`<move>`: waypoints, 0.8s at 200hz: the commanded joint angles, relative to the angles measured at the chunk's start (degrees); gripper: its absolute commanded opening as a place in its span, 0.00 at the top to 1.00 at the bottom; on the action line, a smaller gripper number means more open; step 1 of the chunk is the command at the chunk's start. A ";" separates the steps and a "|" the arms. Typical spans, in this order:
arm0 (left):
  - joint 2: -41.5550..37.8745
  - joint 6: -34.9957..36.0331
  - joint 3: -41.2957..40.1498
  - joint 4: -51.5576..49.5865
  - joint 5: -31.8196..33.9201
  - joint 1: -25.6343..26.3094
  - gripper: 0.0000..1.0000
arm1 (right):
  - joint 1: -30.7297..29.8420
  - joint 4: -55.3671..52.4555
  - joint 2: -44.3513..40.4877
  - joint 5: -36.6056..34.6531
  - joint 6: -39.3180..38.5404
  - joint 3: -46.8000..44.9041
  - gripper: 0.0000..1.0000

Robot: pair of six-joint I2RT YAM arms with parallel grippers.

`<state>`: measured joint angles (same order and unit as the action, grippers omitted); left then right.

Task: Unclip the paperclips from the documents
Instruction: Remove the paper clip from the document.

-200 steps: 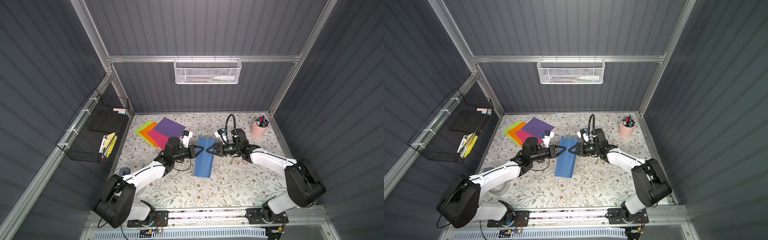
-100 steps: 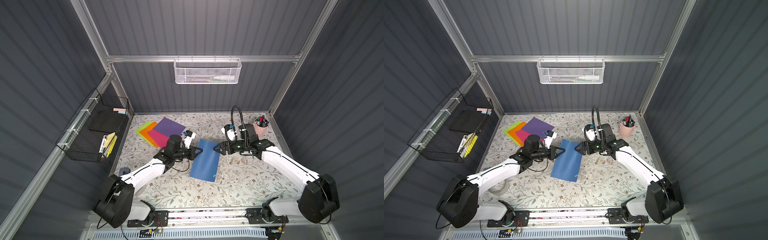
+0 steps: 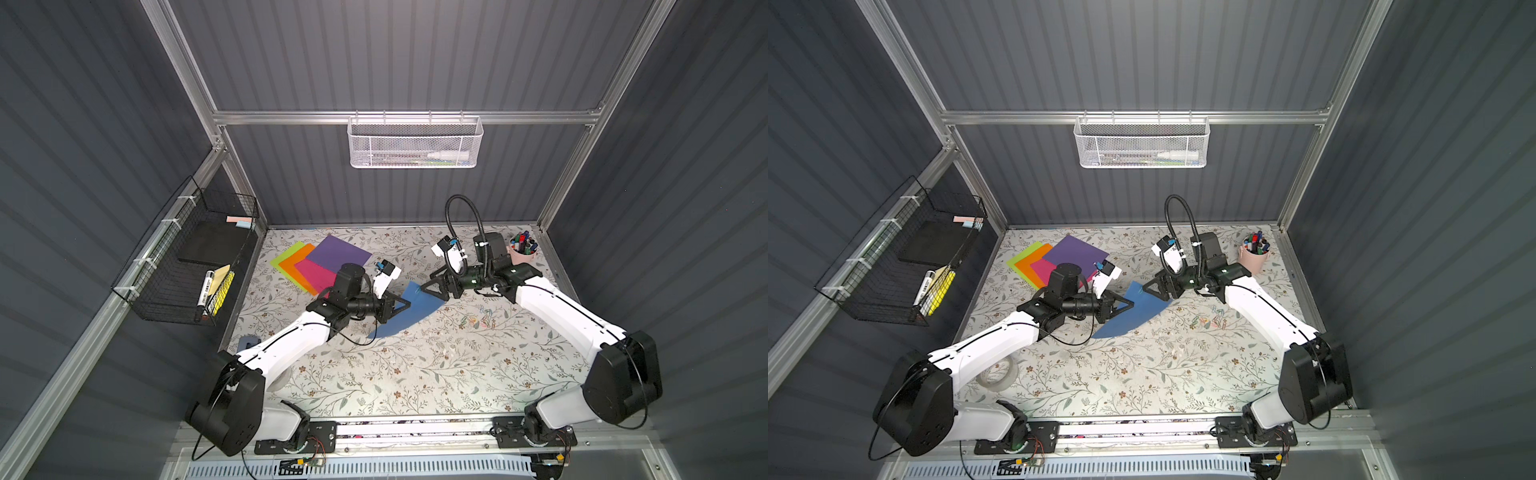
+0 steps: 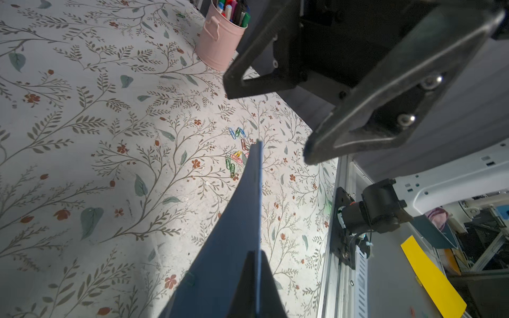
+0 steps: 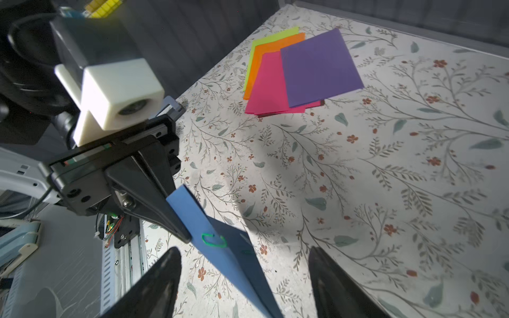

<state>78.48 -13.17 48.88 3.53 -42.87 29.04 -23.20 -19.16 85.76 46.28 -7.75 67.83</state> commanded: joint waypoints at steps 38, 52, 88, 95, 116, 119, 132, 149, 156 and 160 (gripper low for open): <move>-2.97 3.98 1.97 -2.57 -8.23 -0.13 1.00 | 0.72 -5.73 3.29 20.01 -13.77 2.55 0.37; -3.07 3.96 2.17 -2.57 -9.17 -0.13 1.00 | 0.85 -9.83 4.95 22.84 -16.04 3.88 0.42; -2.70 4.20 2.53 -2.96 -10.05 -0.13 1.00 | 1.13 -11.71 6.01 25.10 -17.06 4.23 0.54; -2.72 4.20 2.49 -3.07 -10.21 -0.16 1.00 | 1.27 -11.40 5.85 25.11 -16.80 4.02 0.56; -2.99 4.47 2.63 -3.58 -10.28 -0.14 1.00 | 2.14 -11.13 5.20 26.08 -16.59 3.76 0.59; -2.98 4.52 2.62 -3.58 -10.30 -0.12 1.00 | 2.33 -11.12 5.18 26.27 -16.51 3.72 0.59; -2.98 4.56 2.63 -3.62 -10.43 -0.12 1.00 | 2.93 -11.11 4.88 27.15 -16.42 3.66 0.60; -2.87 4.63 2.56 -3.62 -10.54 -0.12 1.00 | 3.25 -11.20 4.62 27.98 -16.36 3.45 0.65; -2.92 4.56 2.57 -3.63 -10.56 -0.14 1.00 | 3.25 -11.25 4.55 28.12 -16.41 3.40 0.67; -2.96 4.57 2.61 -3.62 -10.56 -0.12 1.00 | 3.25 -11.23 4.57 28.22 -16.41 3.37 0.68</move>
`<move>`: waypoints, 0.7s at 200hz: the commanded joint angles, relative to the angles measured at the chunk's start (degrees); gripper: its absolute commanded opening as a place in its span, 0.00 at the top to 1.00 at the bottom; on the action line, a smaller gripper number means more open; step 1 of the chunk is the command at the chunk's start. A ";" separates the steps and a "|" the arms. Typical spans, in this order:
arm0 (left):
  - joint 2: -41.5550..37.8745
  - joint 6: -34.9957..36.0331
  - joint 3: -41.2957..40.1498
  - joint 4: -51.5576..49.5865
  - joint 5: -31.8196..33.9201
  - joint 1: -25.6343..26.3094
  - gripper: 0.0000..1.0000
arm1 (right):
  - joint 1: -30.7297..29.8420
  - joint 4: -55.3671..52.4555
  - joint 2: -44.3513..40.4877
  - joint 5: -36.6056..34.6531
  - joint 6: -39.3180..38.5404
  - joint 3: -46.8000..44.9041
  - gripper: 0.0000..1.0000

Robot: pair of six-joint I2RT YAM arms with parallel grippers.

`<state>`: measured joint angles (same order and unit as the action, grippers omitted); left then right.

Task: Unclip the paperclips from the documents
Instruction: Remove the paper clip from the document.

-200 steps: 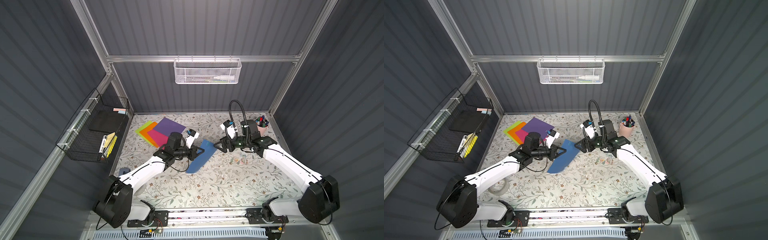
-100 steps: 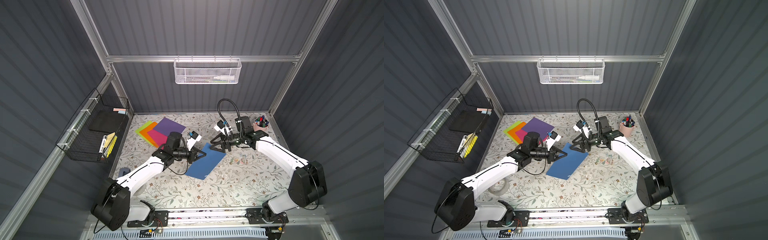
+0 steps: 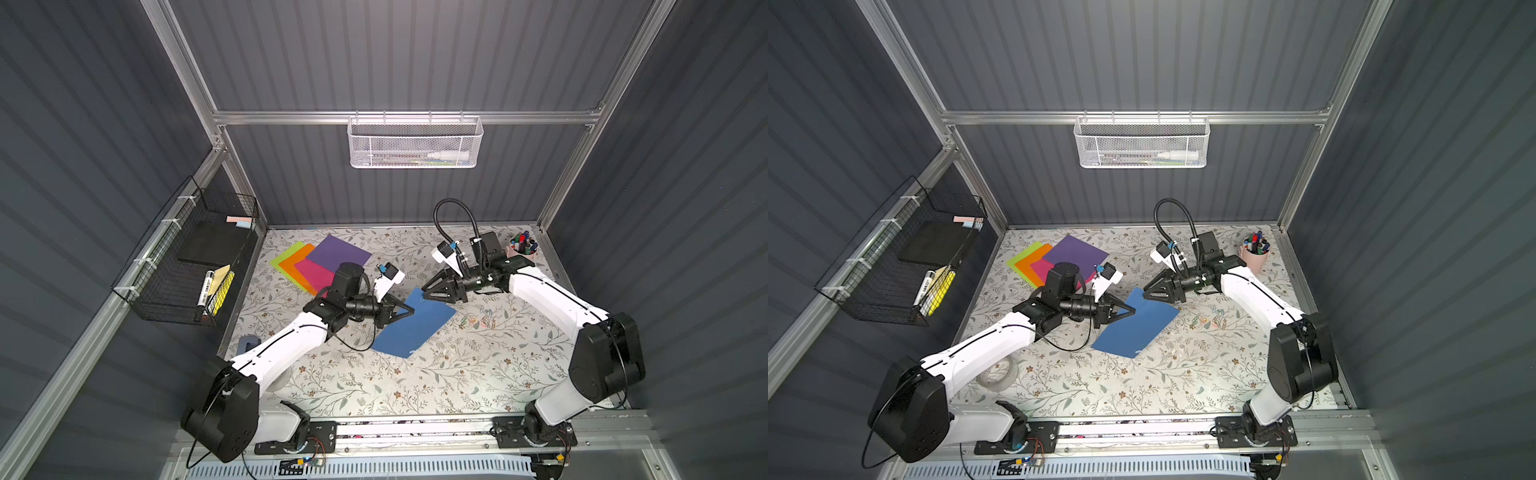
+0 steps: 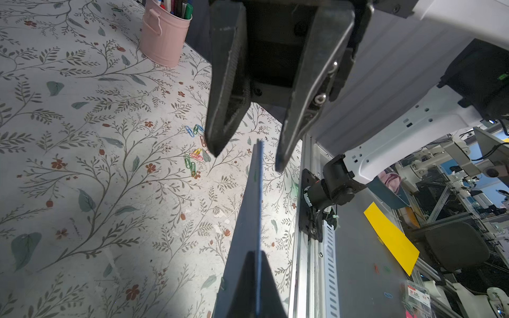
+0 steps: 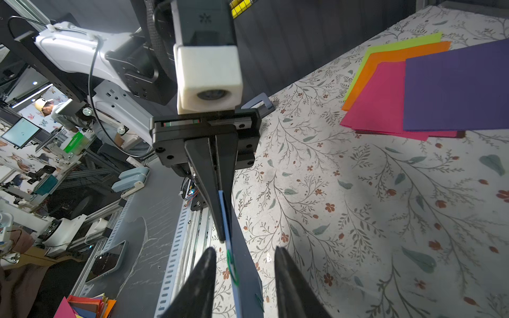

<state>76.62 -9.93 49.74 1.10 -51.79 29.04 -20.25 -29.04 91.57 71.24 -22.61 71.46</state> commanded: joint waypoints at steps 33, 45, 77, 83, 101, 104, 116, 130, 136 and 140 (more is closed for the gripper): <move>-1.00 1.32 2.03 -1.19 -1.78 -0.17 1.00 | 0.39 -2.32 -0.78 4.04 -2.05 -0.15 0.82; -1.01 1.32 2.01 -1.28 -1.74 -0.13 1.00 | 0.41 -2.56 -0.78 4.17 -2.26 -0.17 0.87; -1.03 1.18 1.68 -1.24 -1.71 -0.13 1.00 | 0.71 -2.87 -0.64 3.46 -1.92 -0.16 0.96; -1.03 1.23 1.63 -1.28 -1.73 -0.12 1.00 | 0.96 -2.79 -0.65 3.01 -1.72 -0.08 0.96; -0.94 0.99 1.33 -1.21 -1.71 -0.12 1.00 | 1.82 -1.31 -0.65 2.50 -0.15 -0.36 0.98; -0.90 0.93 1.32 -1.19 -1.78 -0.12 1.00 | 1.98 -1.29 -0.75 2.50 -0.15 -0.36 0.98; -0.95 0.74 1.07 -1.11 -1.83 -0.13 1.00 | 2.53 -0.77 -0.95 2.08 0.56 -0.46 0.99; -0.71 0.55 0.90 -1.17 -1.78 -0.12 1.00 | 3.25 -0.09 -1.34 1.93 1.13 -0.70 0.99; -0.53 0.60 0.95 -1.18 -1.76 -0.14 1.00 | 3.55 0.38 -1.48 1.82 1.55 -0.92 0.99; -0.34 0.55 0.98 -1.19 -1.74 -0.12 1.00 | 3.75 0.57 -1.58 1.67 1.68 -0.90 0.99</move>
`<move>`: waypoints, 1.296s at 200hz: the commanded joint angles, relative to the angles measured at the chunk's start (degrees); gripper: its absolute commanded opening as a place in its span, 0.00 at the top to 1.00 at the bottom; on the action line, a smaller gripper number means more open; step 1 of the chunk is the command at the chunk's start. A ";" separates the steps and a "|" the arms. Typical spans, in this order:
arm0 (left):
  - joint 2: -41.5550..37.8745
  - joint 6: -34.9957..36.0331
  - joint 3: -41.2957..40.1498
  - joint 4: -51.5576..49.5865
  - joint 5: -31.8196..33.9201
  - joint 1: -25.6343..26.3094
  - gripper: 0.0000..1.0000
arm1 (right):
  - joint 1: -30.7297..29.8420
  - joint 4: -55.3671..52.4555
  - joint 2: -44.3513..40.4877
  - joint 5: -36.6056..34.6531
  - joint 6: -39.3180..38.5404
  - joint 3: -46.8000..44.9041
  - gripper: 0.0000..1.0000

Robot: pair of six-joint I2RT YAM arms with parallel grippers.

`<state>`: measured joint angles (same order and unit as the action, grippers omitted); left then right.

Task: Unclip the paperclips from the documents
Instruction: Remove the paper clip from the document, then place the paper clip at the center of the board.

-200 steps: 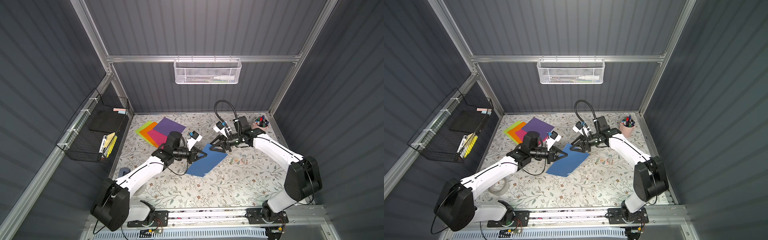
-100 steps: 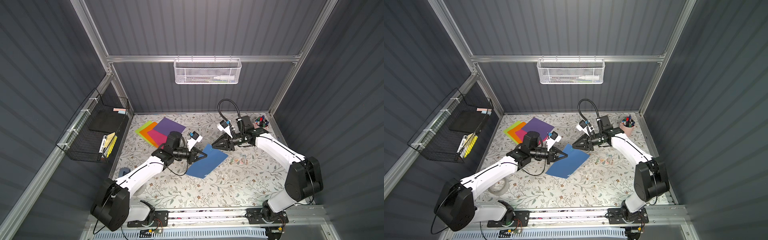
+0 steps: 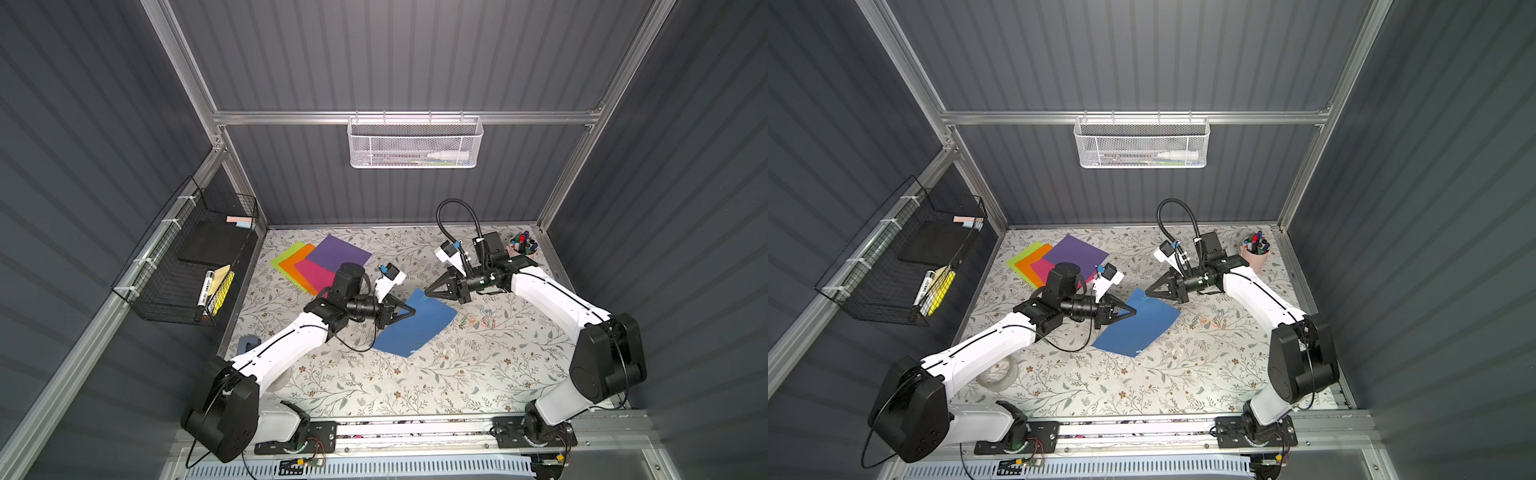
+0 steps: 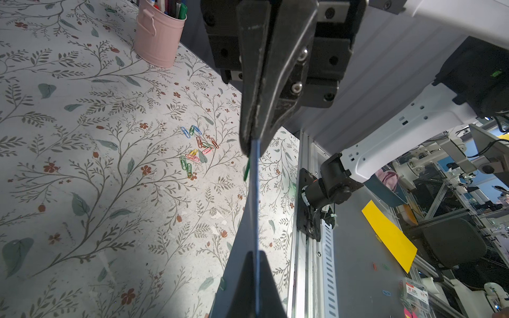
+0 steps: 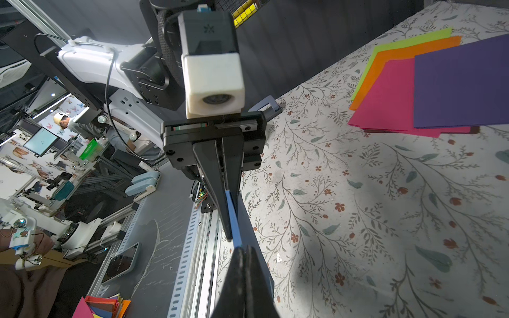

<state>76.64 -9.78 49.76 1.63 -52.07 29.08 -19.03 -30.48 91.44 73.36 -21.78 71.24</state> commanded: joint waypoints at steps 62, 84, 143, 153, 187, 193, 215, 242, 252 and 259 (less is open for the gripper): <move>1.40 0.46 0.97 -1.80 -1.37 -0.19 1.00 | 6.06 5.84 -3.46 -0.68 4.22 -3.16 0.97; 2.06 0.57 1.16 -2.01 -1.54 -0.16 1.00 | 6.34 5.96 -4.03 -1.84 4.61 -3.30 0.97; -0.30 0.23 2.51 -1.10 0.39 -0.17 1.00 | 9.44 6.22 -2.97 -32.02 22.23 -10.71 1.00; -1.02 -1.02 2.04 0.91 0.53 -0.30 1.00 | 9.45 5.17 -2.72 -35.68 24.16 -12.39 1.00; -2.27 -4.14 1.09 6.72 0.08 -0.30 1.00 | 9.45 5.69 -1.70 -39.28 27.05 -17.42 0.89; -2.35 -4.43 1.30 7.10 0.18 -0.25 1.00 | 9.45 6.14 -1.78 -39.36 27.36 -17.81 0.84; -2.89 -6.24 1.64 9.37 0.40 -0.44 1.00 | 9.45 8.08 -2.85 -38.04 27.24 -19.15 0.66; -3.25 -8.76 1.99 13.12 -0.07 -0.85 1.00 | 9.18 13.65 -5.38 -30.69 26.26 -21.66 0.57; -3.36 -9.88 1.87 14.82 -0.39 -1.19 1.00 | 8.67 17.84 -7.15 -26.15 26.25 -23.61 0.55; -3.50 -10.71 1.92 16.10 -0.59 -1.50 1.00 | 8.14 21.20 -8.53 -23.19 26.60 -25.25 0.53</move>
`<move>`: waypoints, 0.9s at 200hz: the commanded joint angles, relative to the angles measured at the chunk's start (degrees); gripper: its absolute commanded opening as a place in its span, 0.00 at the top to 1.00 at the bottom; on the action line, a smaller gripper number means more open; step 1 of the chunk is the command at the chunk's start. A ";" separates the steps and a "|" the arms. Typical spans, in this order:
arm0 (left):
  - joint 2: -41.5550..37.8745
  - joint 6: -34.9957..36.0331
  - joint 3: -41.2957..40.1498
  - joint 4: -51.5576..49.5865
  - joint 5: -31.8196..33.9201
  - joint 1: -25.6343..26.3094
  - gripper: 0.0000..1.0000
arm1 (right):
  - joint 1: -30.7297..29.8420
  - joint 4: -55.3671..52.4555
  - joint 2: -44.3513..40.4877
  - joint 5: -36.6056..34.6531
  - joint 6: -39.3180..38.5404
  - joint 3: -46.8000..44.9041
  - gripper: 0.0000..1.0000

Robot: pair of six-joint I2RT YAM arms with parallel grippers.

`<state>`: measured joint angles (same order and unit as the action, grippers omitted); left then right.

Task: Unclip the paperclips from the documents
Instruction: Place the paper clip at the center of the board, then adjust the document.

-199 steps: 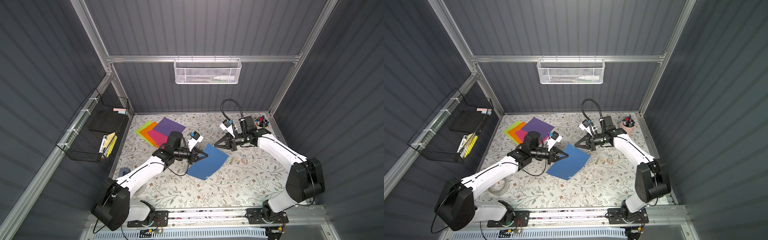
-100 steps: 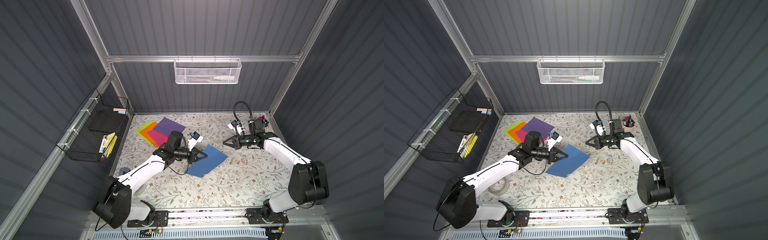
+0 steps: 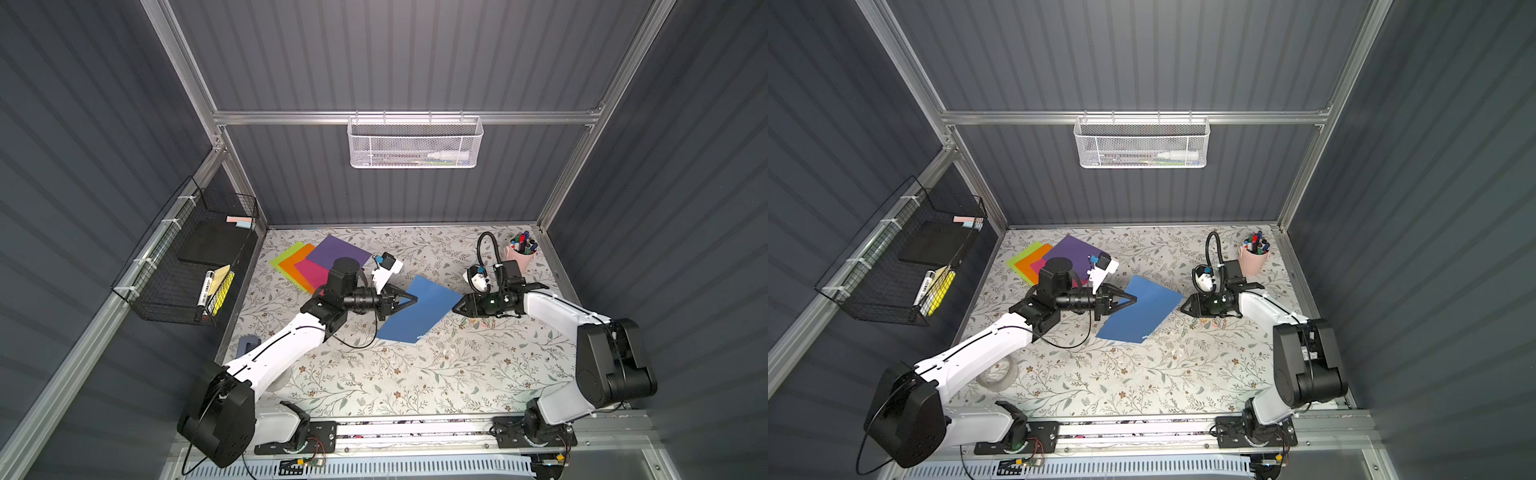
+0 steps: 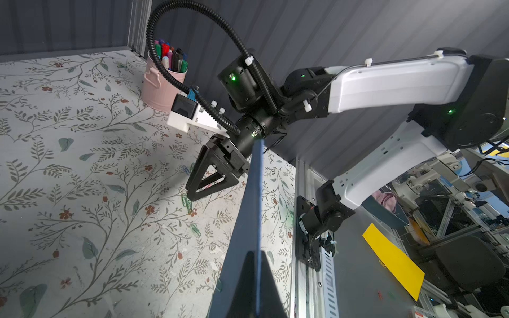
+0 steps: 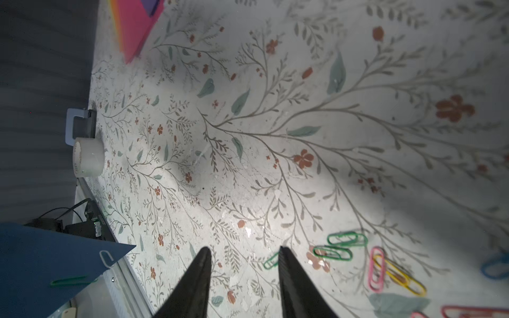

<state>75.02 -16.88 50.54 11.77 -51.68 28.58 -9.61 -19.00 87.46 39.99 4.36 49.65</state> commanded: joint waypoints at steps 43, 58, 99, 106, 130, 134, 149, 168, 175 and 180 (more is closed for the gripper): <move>-2.14 -8.63 0.62 13.56 -4.23 -4.28 1.00 | -3.07 32.44 -10.97 22.04 6.47 -14.63 0.47; -1.90 -9.38 0.81 14.71 -5.62 -5.06 1.00 | -4.34 34.91 -11.98 24.37 6.17 -15.79 0.46; -0.94 -9.71 1.58 15.55 -7.95 -5.63 1.00 | -9.69 40.60 -11.96 23.41 5.93 -16.22 0.41; -1.01 -10.19 1.58 16.11 -8.21 -5.66 1.00 | -10.13 42.86 -11.34 23.01 7.00 -16.41 0.41; -1.18 -12.06 1.61 18.23 -8.91 -5.80 1.00 | -11.50 48.93 -8.73 20.17 10.05 -16.58 0.41; -1.24 -12.18 1.66 18.33 -9.00 -5.81 1.00 | -11.69 50.49 -8.32 20.14 10.62 -16.76 0.41; -1.42 -12.30 1.93 18.14 -9.35 -5.98 1.00 | -11.93 54.23 -7.57 18.60 12.64 -17.29 0.42; -1.75 -12.31 2.02 17.61 -9.51 -6.16 1.00 | -12.00 58.80 -7.20 18.52 14.75 -18.11 0.44; -1.88 -12.37 1.94 17.42 -9.41 -6.29 1.00 | -12.05 59.80 -7.13 19.09 15.33 -18.13 0.47; -2.02 -12.47 1.99 17.33 -9.37 -6.34 1.00 | -12.09 60.20 -7.17 19.70 15.80 -17.98 0.51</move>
<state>74.50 -28.38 50.70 27.77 -59.46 22.87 -21.41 33.10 80.20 59.48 16.34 32.10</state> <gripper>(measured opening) 0.046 0.547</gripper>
